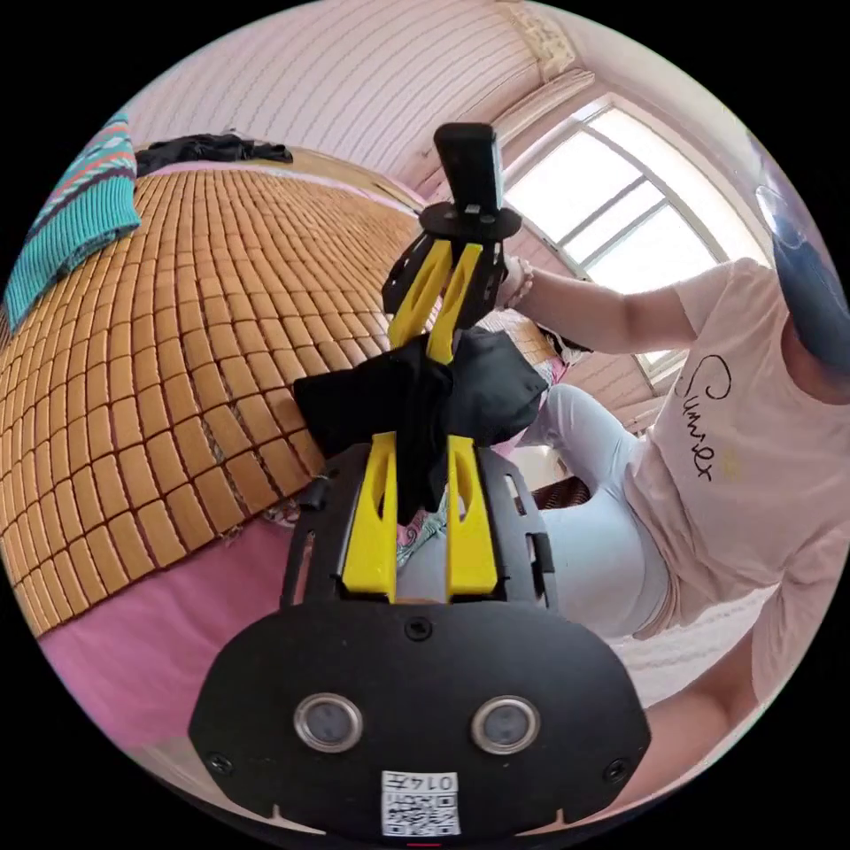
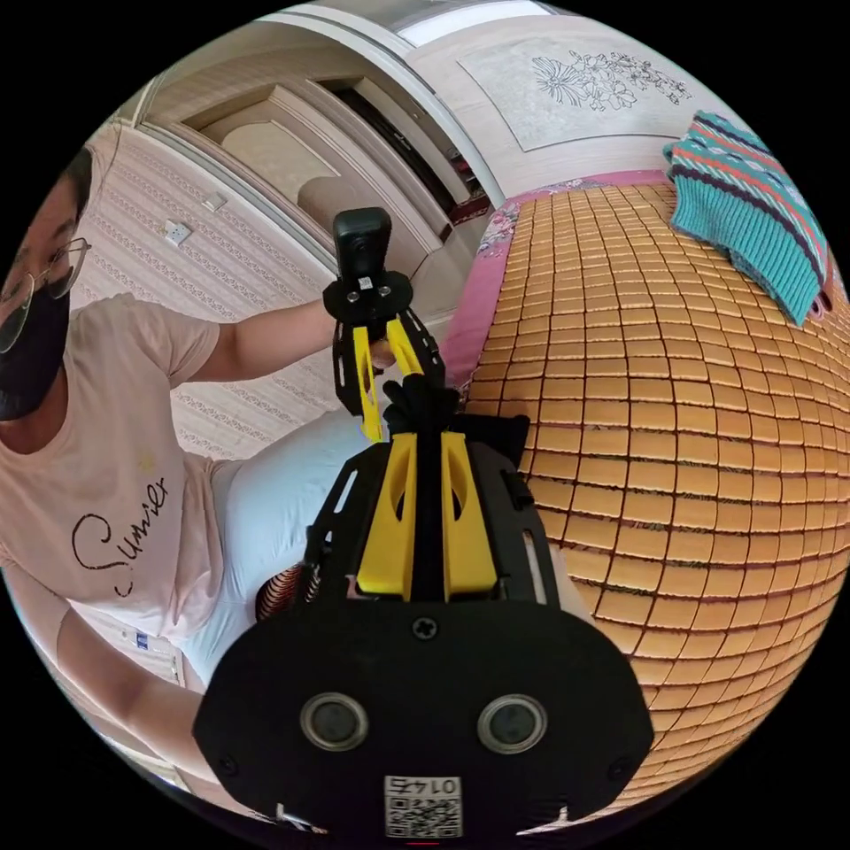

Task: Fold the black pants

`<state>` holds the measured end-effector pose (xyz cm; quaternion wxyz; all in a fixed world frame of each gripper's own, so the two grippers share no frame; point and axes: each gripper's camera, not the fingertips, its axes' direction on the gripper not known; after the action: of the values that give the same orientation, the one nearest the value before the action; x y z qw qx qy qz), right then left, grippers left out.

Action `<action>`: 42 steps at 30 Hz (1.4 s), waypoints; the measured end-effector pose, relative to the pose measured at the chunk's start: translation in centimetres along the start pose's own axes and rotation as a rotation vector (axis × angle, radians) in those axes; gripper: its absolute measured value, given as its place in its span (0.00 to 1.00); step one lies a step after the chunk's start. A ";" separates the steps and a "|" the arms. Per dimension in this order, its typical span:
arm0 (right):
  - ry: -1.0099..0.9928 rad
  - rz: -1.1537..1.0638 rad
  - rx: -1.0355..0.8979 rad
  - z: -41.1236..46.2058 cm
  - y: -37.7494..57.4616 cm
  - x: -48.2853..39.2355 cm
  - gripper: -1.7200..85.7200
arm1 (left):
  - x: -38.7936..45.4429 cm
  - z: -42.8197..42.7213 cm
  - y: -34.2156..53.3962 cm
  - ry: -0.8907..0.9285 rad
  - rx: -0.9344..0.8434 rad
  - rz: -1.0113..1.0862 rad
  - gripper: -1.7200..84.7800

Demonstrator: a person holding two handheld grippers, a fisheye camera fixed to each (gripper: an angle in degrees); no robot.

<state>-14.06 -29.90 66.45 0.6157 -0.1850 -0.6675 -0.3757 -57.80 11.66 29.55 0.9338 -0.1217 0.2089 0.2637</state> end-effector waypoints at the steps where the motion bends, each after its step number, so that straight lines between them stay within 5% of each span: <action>1: 0.048 0.033 -0.003 0.0 -0.1 0.1 0.09 | 0.1 -0.2 0.0 -0.011 0.011 -0.013 0.08; 6: 0.226 0.136 -0.045 1.0 -0.4 -0.2 0.10 | -0.3 2.1 -1.1 -0.053 -0.114 -0.208 0.08; 11: 0.240 0.178 -0.036 0.5 0.3 -1.7 0.10 | 0.1 1.6 -1.1 -0.015 -0.008 -0.317 0.08; 15: 0.291 0.251 0.054 -2.0 3.1 -4.6 0.09 | 2.6 -0.3 -0.7 -0.328 -0.024 -0.367 0.06; 20: 0.448 0.444 0.066 -4.5 9.3 -8.8 0.03 | 11.9 -0.8 -2.3 -0.513 0.069 -0.143 0.01; 26: 0.359 0.519 -0.034 -2.5 10.4 -11.6 0.02 | 27.3 12.8 -7.2 -0.438 -0.043 0.166 0.01; 29: 0.510 0.536 -0.181 -1.3 8.1 -11.3 0.02 | 32.3 18.1 -8.9 -0.468 -0.028 0.207 0.01; 32: 0.543 0.542 -0.379 0.8 6.9 -10.0 0.02 | 32.1 22.1 -10.3 -0.598 -0.097 0.107 0.01; 35: 0.535 0.543 -0.406 0.8 6.8 -9.8 0.01 | 30.2 26.5 -10.5 -0.501 -0.317 0.104 0.01; 40: 0.521 0.603 -0.304 -3.8 7.0 -10.8 0.01 | 31.8 25.5 -11.0 -0.489 -0.259 0.118 0.01; 42: 0.473 0.642 -0.406 -1.8 8.4 -9.4 0.02 | 31.8 27.5 -10.5 -0.475 -0.341 0.117 0.01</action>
<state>-5.26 -23.75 59.66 0.7881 -0.4087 -0.3299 -0.3209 -18.51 26.26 40.67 0.9057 -0.1996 -0.0562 0.3697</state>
